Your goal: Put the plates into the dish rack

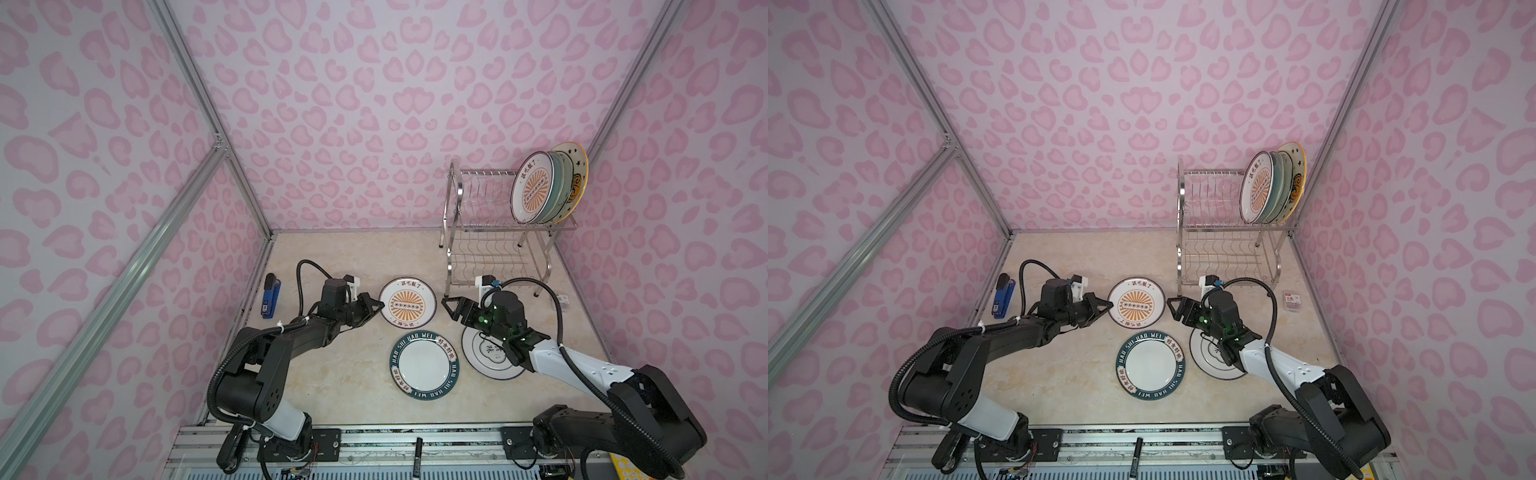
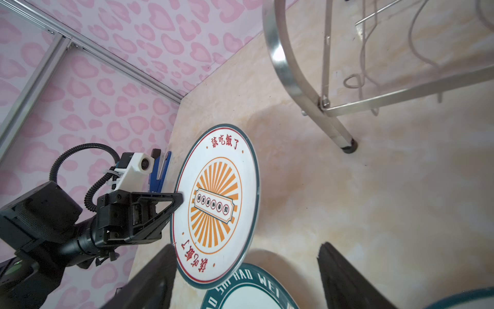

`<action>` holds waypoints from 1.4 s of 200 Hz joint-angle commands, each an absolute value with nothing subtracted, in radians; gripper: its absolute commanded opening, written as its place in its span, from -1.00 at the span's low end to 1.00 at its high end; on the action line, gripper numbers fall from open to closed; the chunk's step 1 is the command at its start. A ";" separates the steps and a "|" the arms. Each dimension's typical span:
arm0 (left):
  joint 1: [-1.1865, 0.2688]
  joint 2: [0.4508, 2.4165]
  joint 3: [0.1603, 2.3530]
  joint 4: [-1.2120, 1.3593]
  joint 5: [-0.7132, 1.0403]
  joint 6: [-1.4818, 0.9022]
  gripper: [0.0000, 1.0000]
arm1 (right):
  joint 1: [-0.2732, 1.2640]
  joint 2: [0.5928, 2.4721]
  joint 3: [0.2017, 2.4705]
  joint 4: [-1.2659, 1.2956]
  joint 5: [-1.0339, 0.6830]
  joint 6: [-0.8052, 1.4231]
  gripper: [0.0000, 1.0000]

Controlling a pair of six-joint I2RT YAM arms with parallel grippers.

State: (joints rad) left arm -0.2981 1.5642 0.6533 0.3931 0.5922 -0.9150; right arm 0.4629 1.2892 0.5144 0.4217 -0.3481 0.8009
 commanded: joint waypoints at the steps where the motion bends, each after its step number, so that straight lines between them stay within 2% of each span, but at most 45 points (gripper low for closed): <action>1: -0.296 1.538 0.643 0.508 0.632 -0.926 -0.93 | 0.490 1.333 0.534 0.502 -0.352 0.838 0.63; 29: -0.296 1.519 0.633 0.515 0.645 -0.914 -0.93 | 0.512 1.381 0.550 0.531 -0.349 0.859 0.58; 107: -0.296 1.452 0.616 0.490 0.660 -0.874 -0.93 | 0.547 1.470 0.595 0.610 -0.382 0.896 0.25; 143: -0.296 1.430 0.621 0.439 0.651 -0.849 -0.93 | 0.560 1.512 0.610 0.667 -0.406 0.917 -0.11; 190: -0.296 1.420 0.623 0.410 0.643 -0.832 -0.93 | 0.579 1.534 0.634 0.672 -0.415 0.917 -0.40; 280: -0.296 1.410 0.646 0.353 0.634 -0.801 -0.93 | 0.582 1.538 0.641 0.672 -0.415 0.920 -0.67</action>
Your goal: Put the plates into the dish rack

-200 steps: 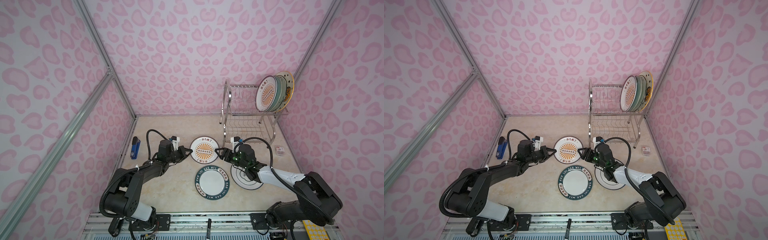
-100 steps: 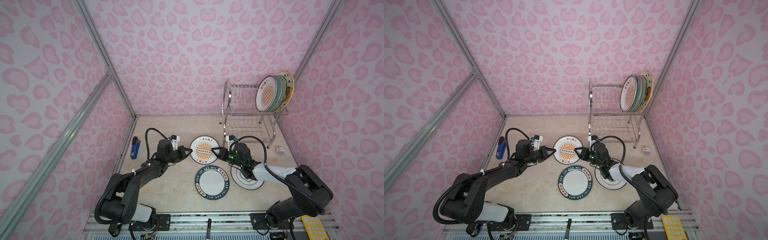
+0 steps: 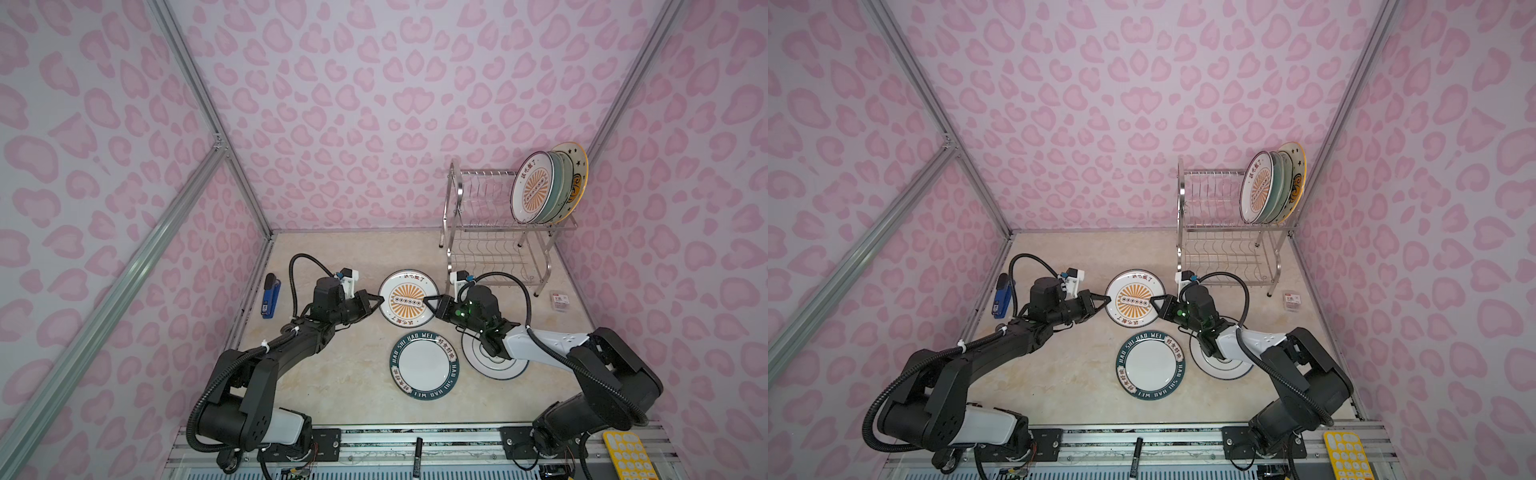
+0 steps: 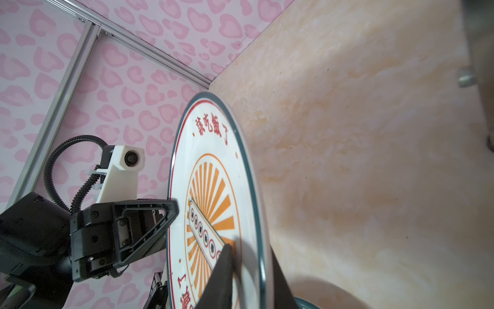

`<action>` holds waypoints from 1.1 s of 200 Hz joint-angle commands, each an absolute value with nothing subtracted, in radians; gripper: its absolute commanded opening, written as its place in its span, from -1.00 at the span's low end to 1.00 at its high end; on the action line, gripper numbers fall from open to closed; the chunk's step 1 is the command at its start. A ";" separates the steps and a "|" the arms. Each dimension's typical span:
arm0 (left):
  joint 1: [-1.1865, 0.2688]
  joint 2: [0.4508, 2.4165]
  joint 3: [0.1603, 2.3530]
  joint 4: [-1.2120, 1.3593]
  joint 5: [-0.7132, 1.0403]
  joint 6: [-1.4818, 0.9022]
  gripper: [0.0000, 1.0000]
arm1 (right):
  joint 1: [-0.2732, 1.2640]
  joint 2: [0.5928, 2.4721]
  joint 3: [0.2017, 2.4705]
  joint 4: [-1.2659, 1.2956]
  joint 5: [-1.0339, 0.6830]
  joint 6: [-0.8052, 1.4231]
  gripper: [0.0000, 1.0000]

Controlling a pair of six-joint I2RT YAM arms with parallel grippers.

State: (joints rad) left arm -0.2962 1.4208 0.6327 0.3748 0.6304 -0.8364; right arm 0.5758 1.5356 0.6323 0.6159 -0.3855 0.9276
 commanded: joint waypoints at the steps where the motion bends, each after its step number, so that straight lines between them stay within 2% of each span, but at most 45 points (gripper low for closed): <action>1: -0.296 1.410 0.646 0.351 0.634 -0.799 -0.93 | 0.582 1.539 0.640 0.672 -0.416 0.920 -0.68; 41: -0.296 1.401 0.654 0.308 0.611 -0.781 -0.93 | 0.582 1.537 0.638 0.676 -0.417 0.923 -0.91; 61: -0.296 1.395 0.655 0.295 0.605 -0.776 -0.83 | 0.582 1.534 0.637 0.680 -0.420 0.923 -1.00; 86: -0.296 1.388 0.653 0.285 0.594 -0.770 -0.70 | 0.580 1.528 0.636 0.682 -0.419 0.922 -1.00; 120: -0.297 1.376 0.653 0.264 0.573 -0.763 -0.66 | 0.577 1.513 0.632 0.676 -0.420 0.917 -1.00; 163: -0.296 1.368 0.657 0.235 0.559 -0.755 -0.30 | 0.560 1.485 0.614 0.672 -0.417 0.912 -1.00; 189: -0.297 1.365 0.658 0.227 0.554 -0.755 -0.29 | 0.550 1.472 0.607 0.664 -0.417 0.905 -1.00; 195: -0.296 1.364 0.659 0.225 0.552 -0.752 -0.20 | 0.548 1.470 0.605 0.663 -0.416 0.905 -1.00; 220: -0.296 1.359 0.662 0.213 0.548 -0.747 -0.17 | 0.543 1.457 0.599 0.654 -0.411 0.899 -1.00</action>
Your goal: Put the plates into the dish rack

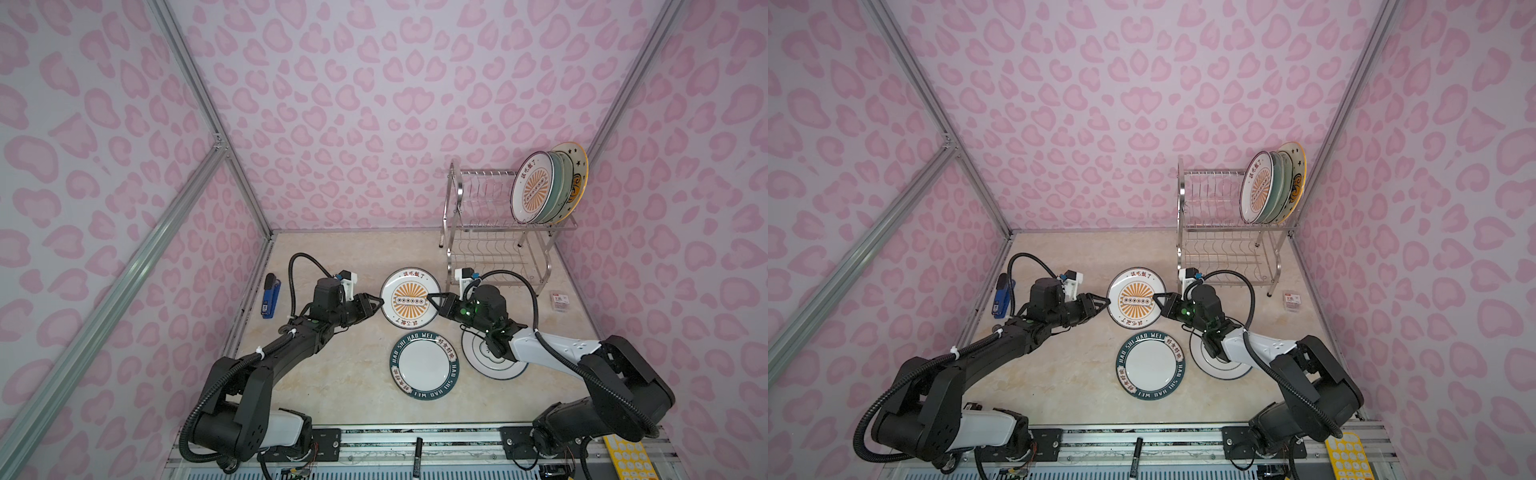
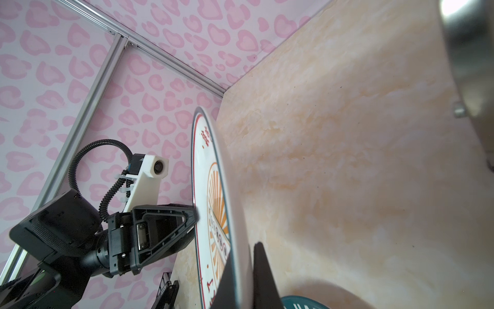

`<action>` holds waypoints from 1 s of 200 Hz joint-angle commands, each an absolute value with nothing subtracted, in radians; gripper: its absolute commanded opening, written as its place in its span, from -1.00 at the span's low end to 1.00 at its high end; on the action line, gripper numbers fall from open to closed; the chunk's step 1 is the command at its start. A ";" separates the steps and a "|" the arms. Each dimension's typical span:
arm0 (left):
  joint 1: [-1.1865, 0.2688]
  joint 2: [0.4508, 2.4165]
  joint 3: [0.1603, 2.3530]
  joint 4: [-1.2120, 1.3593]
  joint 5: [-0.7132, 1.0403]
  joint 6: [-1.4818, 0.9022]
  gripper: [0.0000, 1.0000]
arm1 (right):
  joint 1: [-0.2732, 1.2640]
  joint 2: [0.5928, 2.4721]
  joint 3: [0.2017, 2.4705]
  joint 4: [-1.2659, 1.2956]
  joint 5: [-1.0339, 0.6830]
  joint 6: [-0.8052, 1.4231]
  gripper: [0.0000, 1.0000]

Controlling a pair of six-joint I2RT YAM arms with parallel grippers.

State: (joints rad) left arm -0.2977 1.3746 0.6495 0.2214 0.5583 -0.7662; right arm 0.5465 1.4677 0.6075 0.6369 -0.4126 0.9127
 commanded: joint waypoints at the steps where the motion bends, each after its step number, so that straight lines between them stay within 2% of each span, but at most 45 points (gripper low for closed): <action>1: -0.296 1.359 0.662 0.212 0.548 -0.747 -0.17 | 0.541 1.456 0.599 0.654 -0.411 0.898 -1.00; 98: -0.296 1.319 0.684 0.121 0.491 -0.723 -0.19 | 0.522 1.417 0.561 0.656 -0.388 0.884 -1.00; 200: -0.296 1.313 0.696 0.110 0.484 -0.723 -0.20 | 0.500 1.263 0.530 0.557 -0.323 0.798 -1.00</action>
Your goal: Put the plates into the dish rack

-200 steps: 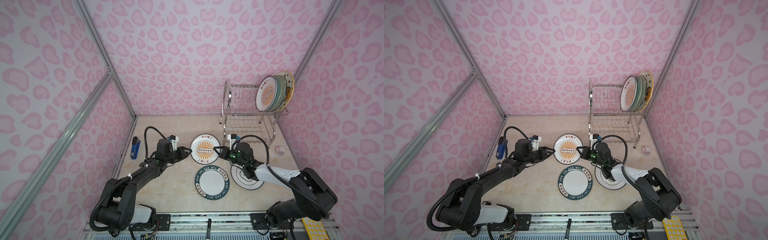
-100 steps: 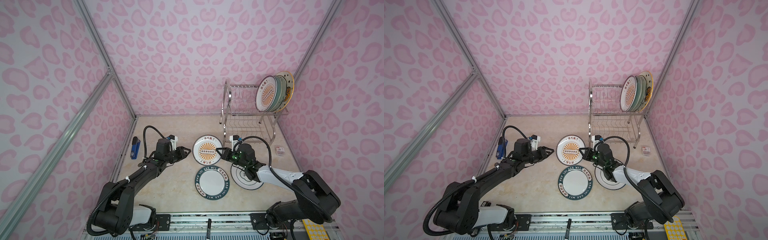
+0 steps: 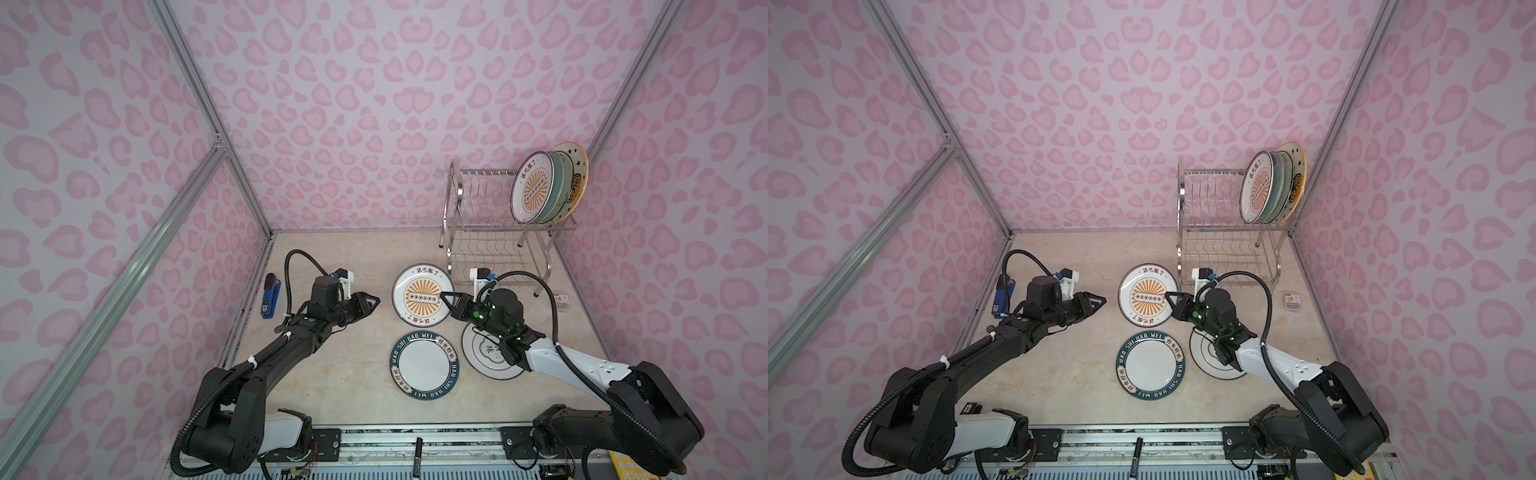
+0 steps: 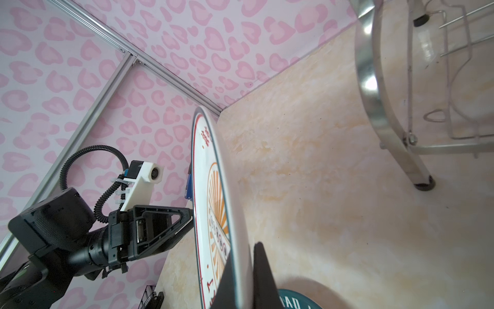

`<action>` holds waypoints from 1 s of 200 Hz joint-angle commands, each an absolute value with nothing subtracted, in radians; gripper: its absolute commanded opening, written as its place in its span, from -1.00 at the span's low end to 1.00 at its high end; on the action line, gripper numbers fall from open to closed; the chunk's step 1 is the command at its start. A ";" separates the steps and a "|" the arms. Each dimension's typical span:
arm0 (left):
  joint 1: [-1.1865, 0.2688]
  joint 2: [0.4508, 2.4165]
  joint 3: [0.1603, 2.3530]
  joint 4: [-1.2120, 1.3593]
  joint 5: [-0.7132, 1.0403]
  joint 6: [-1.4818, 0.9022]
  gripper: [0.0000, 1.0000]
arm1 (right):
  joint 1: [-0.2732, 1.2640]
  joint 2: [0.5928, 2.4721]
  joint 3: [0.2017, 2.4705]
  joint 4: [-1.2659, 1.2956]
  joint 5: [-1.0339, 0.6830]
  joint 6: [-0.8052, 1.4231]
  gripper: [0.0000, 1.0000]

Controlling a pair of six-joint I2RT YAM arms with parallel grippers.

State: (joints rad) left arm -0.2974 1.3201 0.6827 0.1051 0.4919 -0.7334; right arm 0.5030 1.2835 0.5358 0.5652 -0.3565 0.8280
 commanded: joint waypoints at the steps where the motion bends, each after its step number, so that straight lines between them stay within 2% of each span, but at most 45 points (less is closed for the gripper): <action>1: -0.296 1.313 0.697 0.110 0.483 -0.723 -0.20 | 0.499 1.262 0.530 0.556 -0.322 0.797 -1.00; 131: -0.297 1.327 0.695 0.122 0.497 -0.729 -0.23 | 0.450 1.017 0.495 0.497 -0.275 0.685 -1.00; 200: -0.296 1.334 0.699 0.132 0.504 -0.732 -0.25 | 0.341 0.878 0.574 0.378 -0.367 0.599 -1.00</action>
State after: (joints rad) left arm -0.2974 1.3281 0.6861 0.1055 0.4942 -0.7341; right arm 0.3637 0.9100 0.5503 0.3943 -0.3225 0.6453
